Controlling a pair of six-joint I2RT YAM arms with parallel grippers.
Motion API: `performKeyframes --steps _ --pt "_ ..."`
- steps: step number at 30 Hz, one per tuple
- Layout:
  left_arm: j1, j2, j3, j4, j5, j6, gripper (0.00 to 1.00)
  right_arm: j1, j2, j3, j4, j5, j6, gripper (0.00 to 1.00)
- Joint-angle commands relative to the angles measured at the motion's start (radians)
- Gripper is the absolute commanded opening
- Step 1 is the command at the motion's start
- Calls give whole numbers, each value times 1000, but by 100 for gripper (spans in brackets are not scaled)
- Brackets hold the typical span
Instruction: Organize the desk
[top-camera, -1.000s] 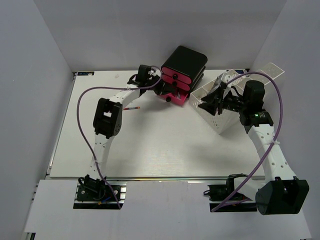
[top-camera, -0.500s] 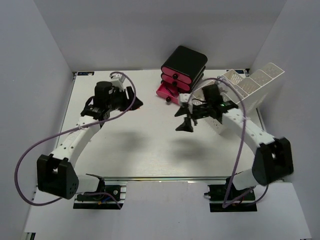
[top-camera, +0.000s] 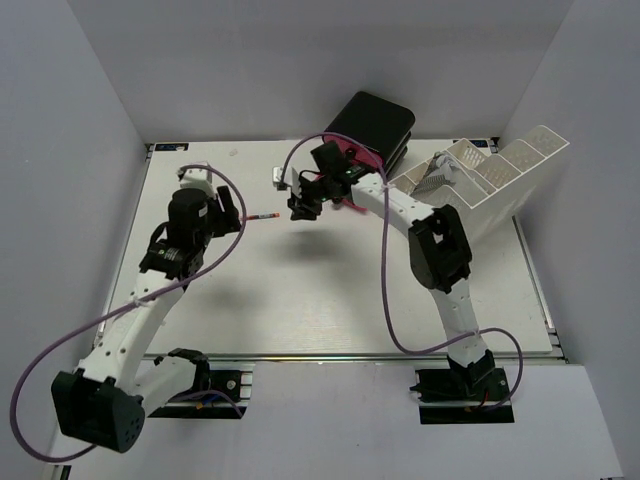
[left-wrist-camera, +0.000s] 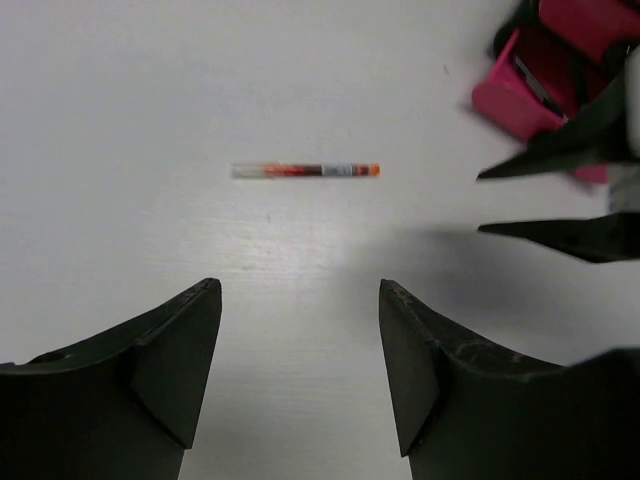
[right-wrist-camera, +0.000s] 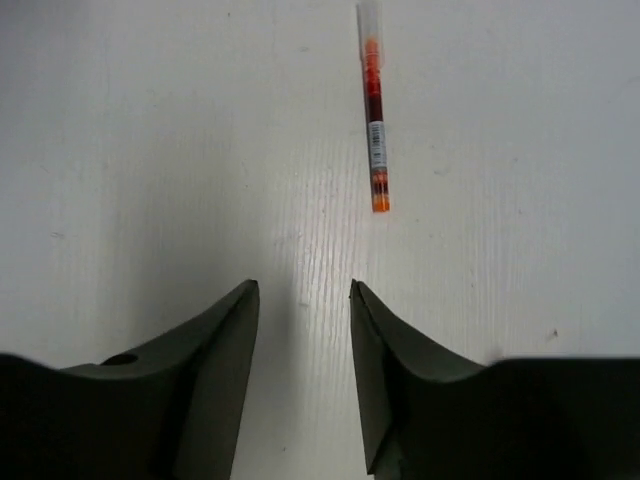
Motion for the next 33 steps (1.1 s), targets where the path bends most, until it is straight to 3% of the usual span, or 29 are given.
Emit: performKeyframes --steps 1,3,8,15,18,33 --pt "2 -84 -17 30 -156 9 74 24 35 45 85 31 -20 44" --pt "2 -120 -28 47 -163 10 75 23 79 96 108 19 -8 38" --pt "2 -101 -13 30 -141 12 75 26 162 143 217 79 107 40" --pt "2 -74 -10 28 -113 13 75 47 269 214 222 97 136 63" --pt "2 -72 -11 30 -116 15 75 53 308 263 223 97 133 68" --pt "2 -80 -10 30 -86 16 75 47 391 308 297 84 193 65"
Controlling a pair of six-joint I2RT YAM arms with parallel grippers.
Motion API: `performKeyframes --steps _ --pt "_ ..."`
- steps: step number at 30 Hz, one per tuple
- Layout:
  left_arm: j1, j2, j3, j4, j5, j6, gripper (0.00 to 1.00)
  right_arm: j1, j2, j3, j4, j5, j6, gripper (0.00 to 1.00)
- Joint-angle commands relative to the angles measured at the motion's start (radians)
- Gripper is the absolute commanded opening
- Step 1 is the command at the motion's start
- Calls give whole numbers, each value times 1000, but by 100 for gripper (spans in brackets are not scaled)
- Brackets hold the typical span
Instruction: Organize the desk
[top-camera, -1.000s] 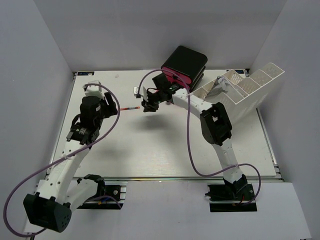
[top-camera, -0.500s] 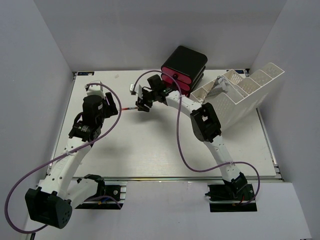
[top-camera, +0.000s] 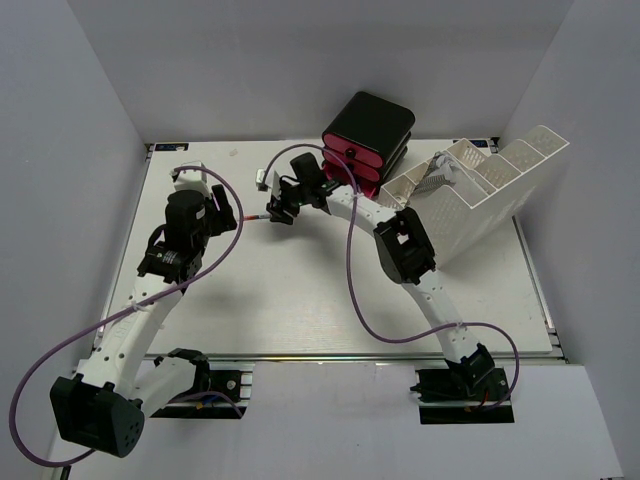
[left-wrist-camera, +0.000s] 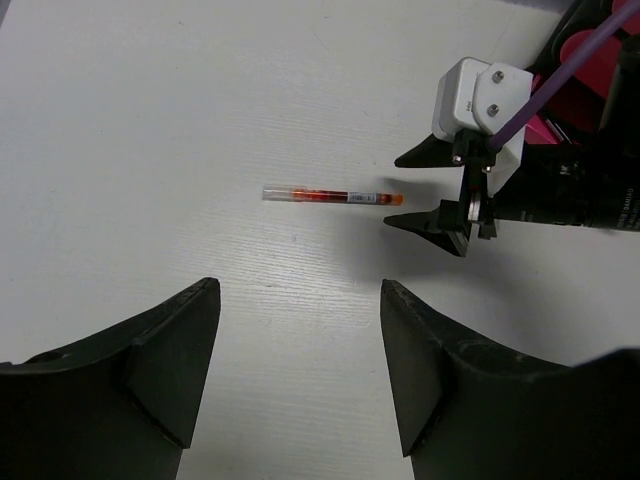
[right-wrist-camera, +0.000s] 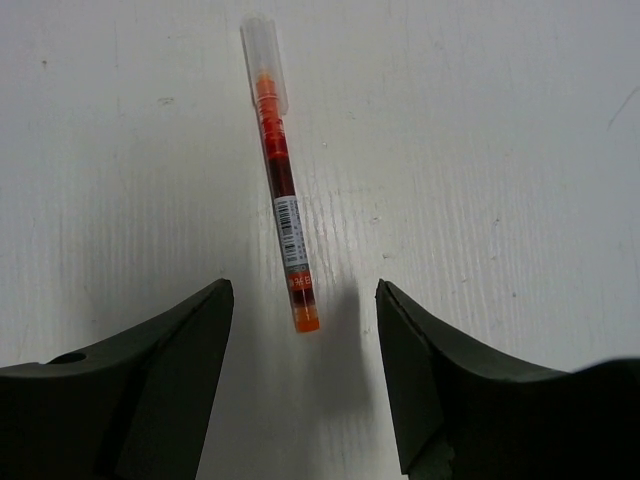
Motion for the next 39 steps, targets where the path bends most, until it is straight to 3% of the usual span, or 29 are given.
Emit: performKeyframes --steps 1,10,16,19,39 --pt "2 -19 3 2 20 11 75 0 29 46 50 -1 21 65" --pt "2 -23 3 4 26 11 75 -3 59 67 36 0 -2 64" --pt "2 -25 0 4 24 13 75 0 61 69 -4 2 -51 49" --pt "2 -28 0 5 21 13 75 0 58 70 -39 -4 -65 46" --pt "2 -31 -3 8 21 13 75 10 63 93 -241 -10 -203 35"
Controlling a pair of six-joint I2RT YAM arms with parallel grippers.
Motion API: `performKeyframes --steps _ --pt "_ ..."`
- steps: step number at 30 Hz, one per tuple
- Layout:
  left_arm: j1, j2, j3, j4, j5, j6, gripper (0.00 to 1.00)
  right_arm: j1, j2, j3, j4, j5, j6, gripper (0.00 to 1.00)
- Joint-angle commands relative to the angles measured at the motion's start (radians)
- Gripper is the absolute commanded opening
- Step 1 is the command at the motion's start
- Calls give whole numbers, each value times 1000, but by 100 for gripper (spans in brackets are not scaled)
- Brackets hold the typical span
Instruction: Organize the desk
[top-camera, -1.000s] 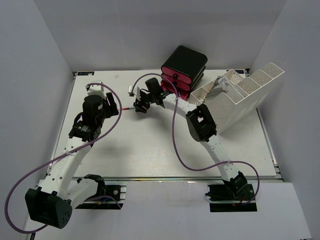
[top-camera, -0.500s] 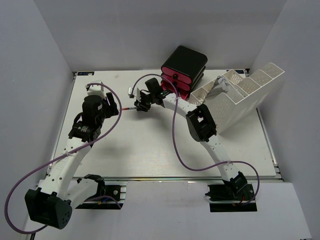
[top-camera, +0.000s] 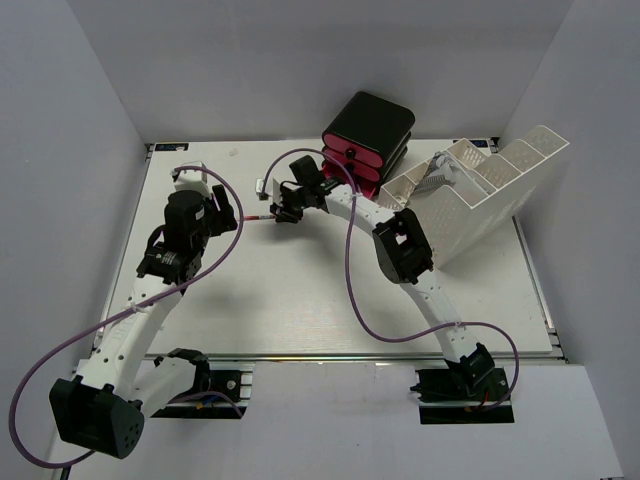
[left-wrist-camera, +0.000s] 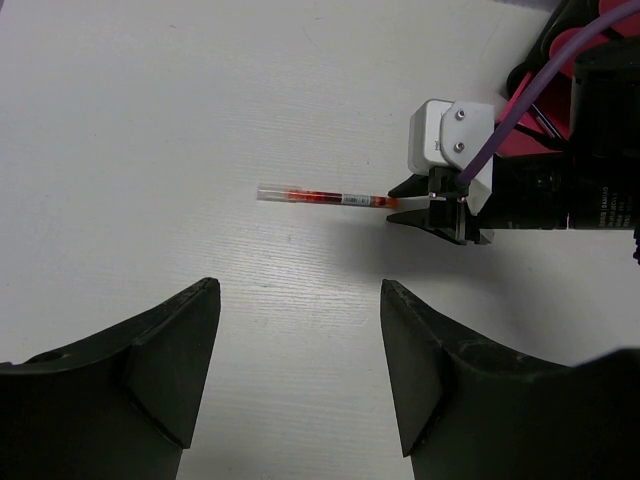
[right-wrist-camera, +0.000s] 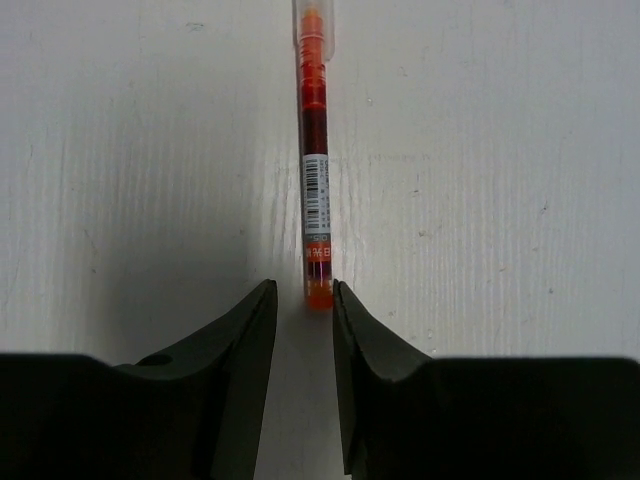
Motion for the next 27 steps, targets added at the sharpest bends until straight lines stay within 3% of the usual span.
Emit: performKeyframes --steps 1,12,21,27 --pt "2 -25 -3 8 2 6 75 12 22 30 -94 -8 -56 35" --pt "2 -25 -4 11 2 8 75 31 -1 -13 -120 -3 -91 22" --pt "2 -33 -6 12 -4 8 75 61 -12 -23 -120 23 -6 28" --pt "2 -36 -7 12 -2 9 75 79 -15 -31 -180 33 -15 24"
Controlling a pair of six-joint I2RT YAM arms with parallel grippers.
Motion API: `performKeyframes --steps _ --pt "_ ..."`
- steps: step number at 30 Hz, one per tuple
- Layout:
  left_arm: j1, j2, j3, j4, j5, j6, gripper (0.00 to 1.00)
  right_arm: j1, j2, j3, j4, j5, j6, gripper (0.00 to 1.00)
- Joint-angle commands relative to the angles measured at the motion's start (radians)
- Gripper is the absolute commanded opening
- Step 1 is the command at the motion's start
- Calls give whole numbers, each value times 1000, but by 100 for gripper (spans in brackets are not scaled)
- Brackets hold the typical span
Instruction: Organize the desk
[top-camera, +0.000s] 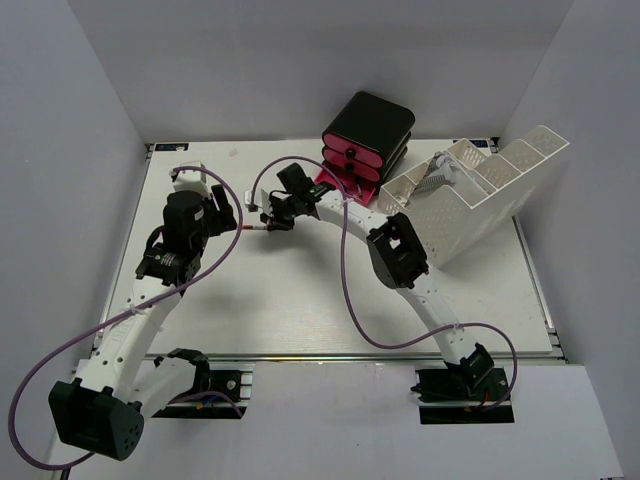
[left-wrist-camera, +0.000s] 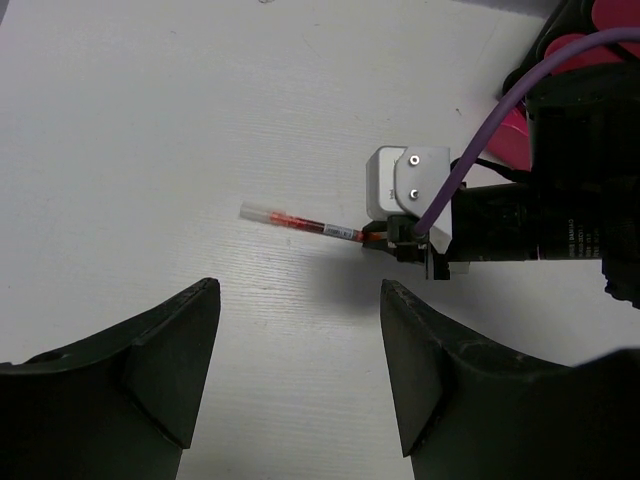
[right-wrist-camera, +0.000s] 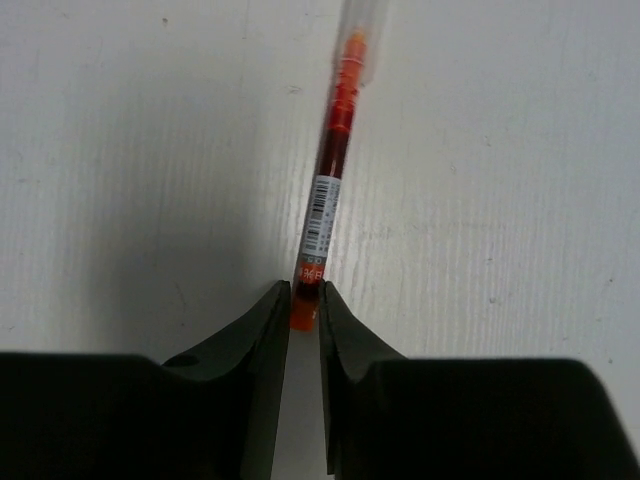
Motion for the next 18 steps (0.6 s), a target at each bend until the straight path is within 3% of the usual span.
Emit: performKeyframes --steps 1,7,18 --pt "2 -25 -6 13 -2 7 75 22 -9 -37 -144 34 13 22" --pt "2 -30 -7 14 -7 7 75 24 -19 -51 -198 37 30 18" --pt "2 -34 -13 20 -8 9 75 18 -152 -276 -302 71 95 7"
